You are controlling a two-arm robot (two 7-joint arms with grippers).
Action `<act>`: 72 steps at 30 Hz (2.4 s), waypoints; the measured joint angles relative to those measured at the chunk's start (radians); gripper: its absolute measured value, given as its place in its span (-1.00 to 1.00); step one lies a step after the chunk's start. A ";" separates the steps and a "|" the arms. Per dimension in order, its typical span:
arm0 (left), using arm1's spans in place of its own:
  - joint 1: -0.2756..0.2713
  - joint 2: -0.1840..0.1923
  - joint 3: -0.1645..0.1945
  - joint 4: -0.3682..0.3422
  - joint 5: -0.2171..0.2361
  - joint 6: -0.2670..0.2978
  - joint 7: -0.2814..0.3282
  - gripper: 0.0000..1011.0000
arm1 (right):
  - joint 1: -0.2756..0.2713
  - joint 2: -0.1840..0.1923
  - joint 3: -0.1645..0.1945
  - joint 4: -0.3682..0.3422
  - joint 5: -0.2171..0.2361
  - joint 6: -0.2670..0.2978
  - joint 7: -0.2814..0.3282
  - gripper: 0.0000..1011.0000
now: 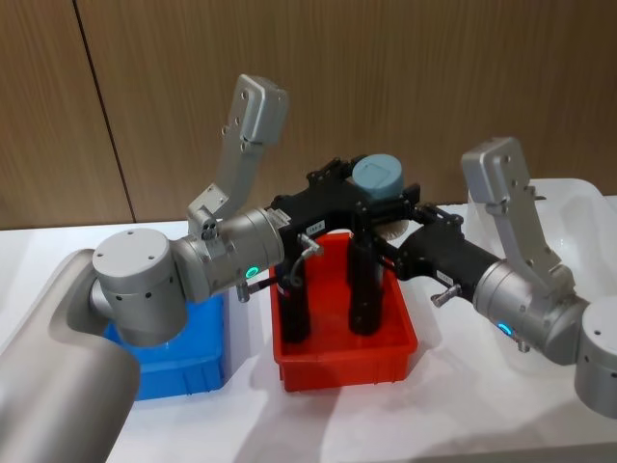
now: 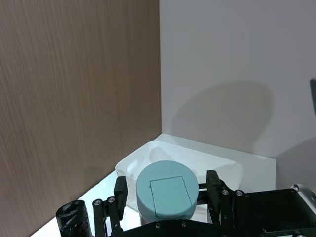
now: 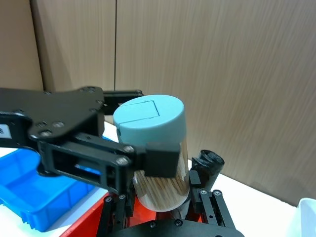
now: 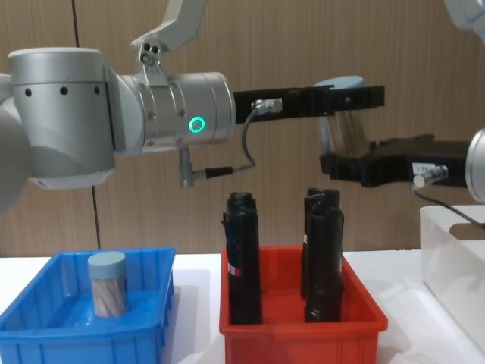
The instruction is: Pick the cotton swabs from the blue box and place them into the white box.
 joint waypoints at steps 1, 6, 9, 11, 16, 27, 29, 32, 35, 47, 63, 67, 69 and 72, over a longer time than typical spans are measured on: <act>0.000 0.000 0.000 0.000 0.000 0.000 0.000 0.99 | -0.001 0.001 0.001 0.004 0.002 0.000 -0.002 0.26; 0.000 0.000 0.000 0.000 0.000 0.000 0.000 0.99 | -0.006 0.006 0.006 0.018 0.010 -0.002 -0.011 0.26; 0.000 0.000 0.000 0.000 0.000 0.000 0.000 0.99 | -0.010 0.011 0.011 0.030 0.016 -0.004 -0.019 0.26; 0.000 0.000 0.000 0.000 0.000 0.000 0.000 0.99 | -0.012 0.015 0.015 0.038 0.022 -0.005 -0.025 0.26; 0.000 0.000 0.000 0.000 0.000 0.000 0.000 0.99 | -0.015 0.024 0.026 0.055 0.031 -0.009 -0.039 0.26; 0.000 0.000 0.000 0.000 0.000 0.000 0.000 0.99 | -0.014 0.050 0.060 0.100 0.048 -0.018 -0.078 0.26; 0.000 0.000 0.000 0.000 0.000 0.000 0.000 0.99 | -0.011 0.057 0.068 0.111 0.049 -0.020 -0.087 0.26; 0.000 0.000 0.000 0.000 0.000 0.000 0.000 0.99 | -0.007 0.064 0.079 0.126 0.049 -0.022 -0.098 0.26; 0.000 0.000 0.000 0.000 0.000 0.000 0.000 0.99 | -0.003 0.071 0.088 0.138 0.049 -0.024 -0.106 0.26; 0.000 0.000 0.000 0.000 0.000 0.000 0.000 0.99 | 0.012 0.100 0.127 0.193 0.048 -0.026 -0.136 0.26; 0.000 0.000 0.000 0.000 0.000 0.000 0.000 0.99 | 0.029 0.126 0.169 0.251 0.063 -0.001 -0.170 0.26; 0.000 0.000 0.000 0.000 0.000 0.000 0.000 0.99 | 0.035 0.129 0.174 0.263 0.063 0.015 -0.177 0.26; 0.000 0.000 0.000 0.000 0.000 0.000 0.000 0.99 | 0.039 0.131 0.177 0.270 0.062 0.024 -0.182 0.26; 0.000 0.000 0.000 0.000 0.000 0.000 0.000 0.99 | 0.044 0.133 0.181 0.278 0.062 0.035 -0.185 0.26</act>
